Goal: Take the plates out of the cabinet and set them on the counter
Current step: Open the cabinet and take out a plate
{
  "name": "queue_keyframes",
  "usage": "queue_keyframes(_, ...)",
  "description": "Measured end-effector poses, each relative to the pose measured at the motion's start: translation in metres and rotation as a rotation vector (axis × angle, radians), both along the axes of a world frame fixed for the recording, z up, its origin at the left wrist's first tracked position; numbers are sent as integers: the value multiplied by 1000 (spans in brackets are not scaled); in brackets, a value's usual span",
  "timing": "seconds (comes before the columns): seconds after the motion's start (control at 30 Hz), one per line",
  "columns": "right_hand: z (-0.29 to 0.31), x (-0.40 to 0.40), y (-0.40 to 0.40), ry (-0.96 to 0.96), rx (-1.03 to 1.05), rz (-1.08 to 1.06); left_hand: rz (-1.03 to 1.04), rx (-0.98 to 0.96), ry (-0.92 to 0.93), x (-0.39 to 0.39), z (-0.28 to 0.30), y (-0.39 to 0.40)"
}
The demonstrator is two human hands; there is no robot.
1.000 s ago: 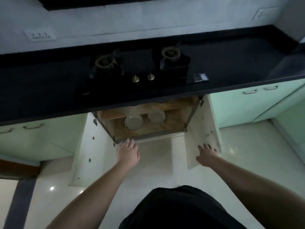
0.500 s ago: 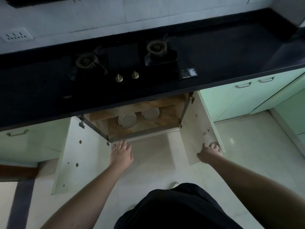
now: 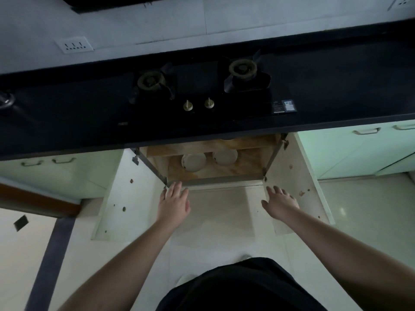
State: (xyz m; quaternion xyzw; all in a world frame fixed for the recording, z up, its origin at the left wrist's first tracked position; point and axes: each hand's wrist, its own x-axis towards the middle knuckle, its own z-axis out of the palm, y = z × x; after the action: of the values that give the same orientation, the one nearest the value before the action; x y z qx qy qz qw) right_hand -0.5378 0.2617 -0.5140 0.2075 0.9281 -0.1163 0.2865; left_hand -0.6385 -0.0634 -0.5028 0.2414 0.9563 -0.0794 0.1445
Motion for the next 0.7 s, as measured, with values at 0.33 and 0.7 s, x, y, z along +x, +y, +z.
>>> queue_keyframes(0.33,6,-39,-86,217,11,148,-41,51,-25,0,5,-36)
queue_keyframes(0.7,8,-35,-147,287,54,137,-98,72,-84,-30,-13,-82)
